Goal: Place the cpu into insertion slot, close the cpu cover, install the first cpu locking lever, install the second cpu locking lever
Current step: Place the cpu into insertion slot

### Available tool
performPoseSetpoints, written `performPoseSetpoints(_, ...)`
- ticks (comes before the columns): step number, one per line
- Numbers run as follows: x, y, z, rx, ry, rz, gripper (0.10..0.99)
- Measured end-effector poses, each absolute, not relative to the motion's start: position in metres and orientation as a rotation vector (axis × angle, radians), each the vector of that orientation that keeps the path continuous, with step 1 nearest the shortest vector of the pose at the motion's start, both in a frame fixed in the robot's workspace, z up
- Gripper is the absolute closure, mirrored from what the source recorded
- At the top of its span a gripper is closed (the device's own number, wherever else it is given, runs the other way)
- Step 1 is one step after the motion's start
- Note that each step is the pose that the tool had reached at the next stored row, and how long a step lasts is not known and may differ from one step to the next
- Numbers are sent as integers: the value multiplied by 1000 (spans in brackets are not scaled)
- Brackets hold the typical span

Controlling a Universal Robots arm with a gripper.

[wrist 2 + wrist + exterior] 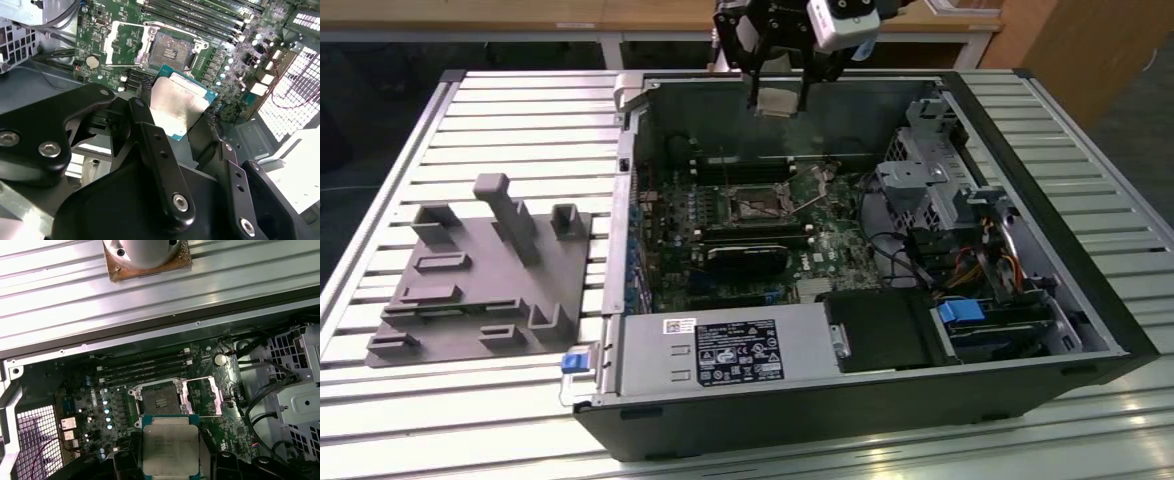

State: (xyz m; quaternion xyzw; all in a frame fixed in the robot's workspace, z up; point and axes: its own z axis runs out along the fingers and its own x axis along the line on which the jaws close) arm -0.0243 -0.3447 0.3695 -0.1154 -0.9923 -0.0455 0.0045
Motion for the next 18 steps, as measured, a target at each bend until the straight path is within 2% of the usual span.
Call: performPoseSetpoints(18,-24,-345,368,-530,-3089,-143,549)
